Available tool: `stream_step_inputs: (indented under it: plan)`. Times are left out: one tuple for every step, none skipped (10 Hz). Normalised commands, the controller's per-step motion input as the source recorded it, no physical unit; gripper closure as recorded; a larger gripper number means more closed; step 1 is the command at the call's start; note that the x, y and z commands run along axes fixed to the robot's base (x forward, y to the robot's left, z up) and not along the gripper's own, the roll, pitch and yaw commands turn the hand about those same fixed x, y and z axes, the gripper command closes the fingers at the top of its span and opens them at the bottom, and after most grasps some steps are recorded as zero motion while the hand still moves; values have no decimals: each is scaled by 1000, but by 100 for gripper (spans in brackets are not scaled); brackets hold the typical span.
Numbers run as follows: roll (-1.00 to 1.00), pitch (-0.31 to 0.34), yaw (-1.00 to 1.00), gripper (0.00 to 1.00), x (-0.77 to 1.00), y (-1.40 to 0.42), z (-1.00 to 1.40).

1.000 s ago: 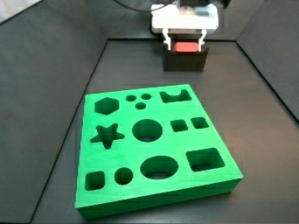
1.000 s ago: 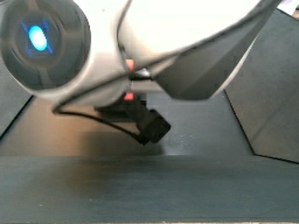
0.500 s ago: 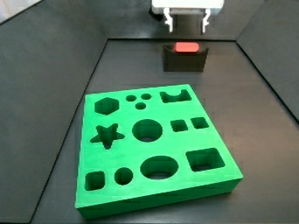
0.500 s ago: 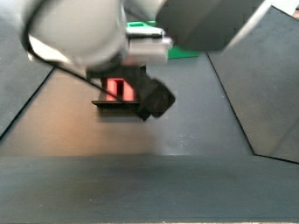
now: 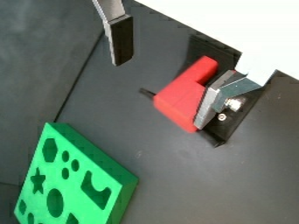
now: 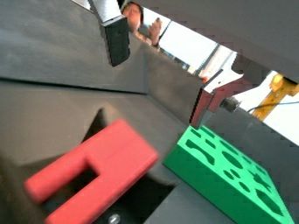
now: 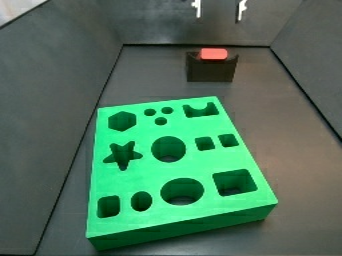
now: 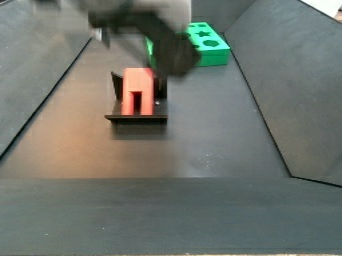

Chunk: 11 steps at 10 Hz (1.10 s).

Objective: Pick up the square-circle object. Move up. Place the square-circle object on the fixture. Regrasp the square-circle object. Move to above the board. Insert the square-circle object.
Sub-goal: Regrasp the square-circle object.

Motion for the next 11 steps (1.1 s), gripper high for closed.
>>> stream_step_inputs:
  plan:
    - [1000,50,30,0,-94,-794,768]
    - [1000,50,30,0,-70,-674,619]
    - [1000,50,29,0,-35,-411,303]
    - [1000,49,30,0,-15,-209,82]
    - [1000,50,30,0,0,-37,29]
    - [1000,51,30,0,-1,-25,39]
    - [1000,48,31,0,-7,-42,25]
    - [1000,44,31,0,-8,-32,12]
    - [1000,40,33,0,-9,-23,6]
    - [1000,39,33,0,-8,-23,10]
    - [1000,36,35,0,-5,-22,10]
